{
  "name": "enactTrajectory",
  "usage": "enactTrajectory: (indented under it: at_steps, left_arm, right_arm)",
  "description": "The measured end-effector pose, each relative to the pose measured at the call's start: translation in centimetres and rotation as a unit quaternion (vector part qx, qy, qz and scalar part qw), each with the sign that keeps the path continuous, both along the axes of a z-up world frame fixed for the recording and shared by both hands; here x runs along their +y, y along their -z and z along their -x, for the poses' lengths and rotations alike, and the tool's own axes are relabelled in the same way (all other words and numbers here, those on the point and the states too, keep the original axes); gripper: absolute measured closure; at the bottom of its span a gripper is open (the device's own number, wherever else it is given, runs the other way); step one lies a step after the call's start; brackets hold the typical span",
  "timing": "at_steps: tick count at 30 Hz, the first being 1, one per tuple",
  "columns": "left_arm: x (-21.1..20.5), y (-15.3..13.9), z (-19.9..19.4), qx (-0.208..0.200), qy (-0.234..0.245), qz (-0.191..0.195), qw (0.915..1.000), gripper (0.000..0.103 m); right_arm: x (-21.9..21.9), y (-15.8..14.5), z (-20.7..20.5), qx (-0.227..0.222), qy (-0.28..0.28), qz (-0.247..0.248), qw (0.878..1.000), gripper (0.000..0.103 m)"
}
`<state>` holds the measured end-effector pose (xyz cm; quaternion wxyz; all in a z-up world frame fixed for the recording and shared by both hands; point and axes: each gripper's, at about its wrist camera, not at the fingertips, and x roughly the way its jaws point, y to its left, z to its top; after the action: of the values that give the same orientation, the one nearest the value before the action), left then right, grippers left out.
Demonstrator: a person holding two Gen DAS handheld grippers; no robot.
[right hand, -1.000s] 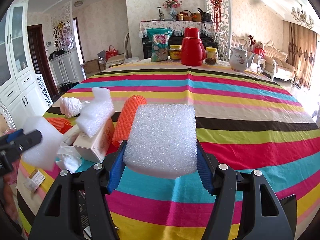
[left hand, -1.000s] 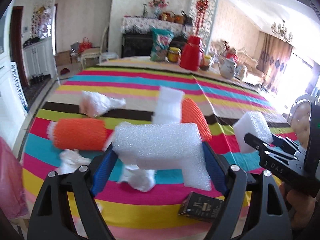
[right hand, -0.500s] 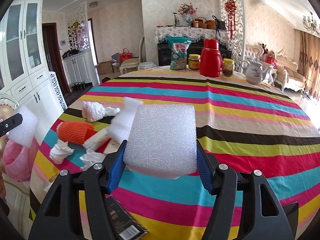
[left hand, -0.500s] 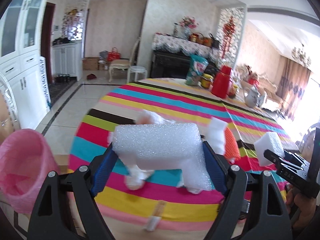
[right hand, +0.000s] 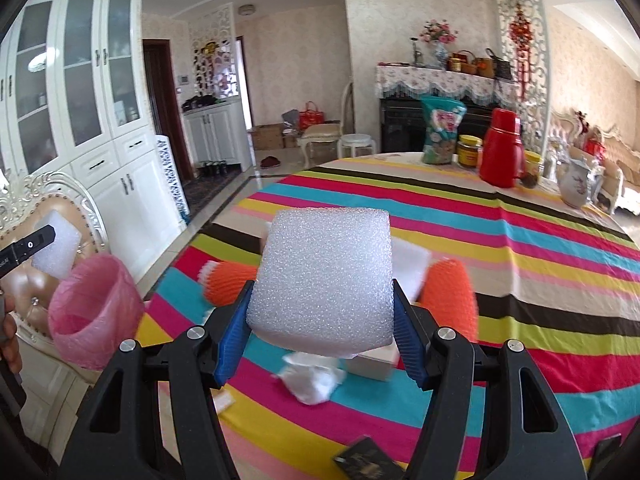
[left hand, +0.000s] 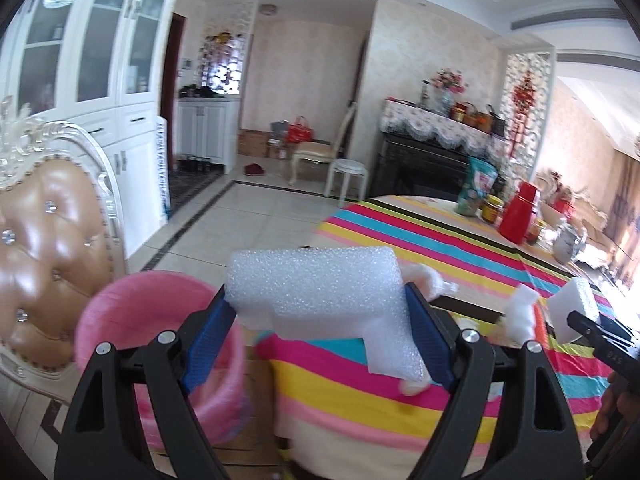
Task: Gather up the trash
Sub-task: 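Carry both foam pieces over the pink trash bin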
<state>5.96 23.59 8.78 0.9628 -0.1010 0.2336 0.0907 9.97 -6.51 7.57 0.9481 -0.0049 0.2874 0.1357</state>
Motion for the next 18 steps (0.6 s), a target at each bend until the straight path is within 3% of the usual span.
enactTrajectory:
  at_steps: [18]
  left_arm:
    - [13.1, -0.5, 4.1, 0.003, -0.088, 0.008, 0.9961, 0.022]
  right_arm:
    - [22.0, -1.4, -0.9, 0.002, -0.171, 0.009, 0.985, 0.042]
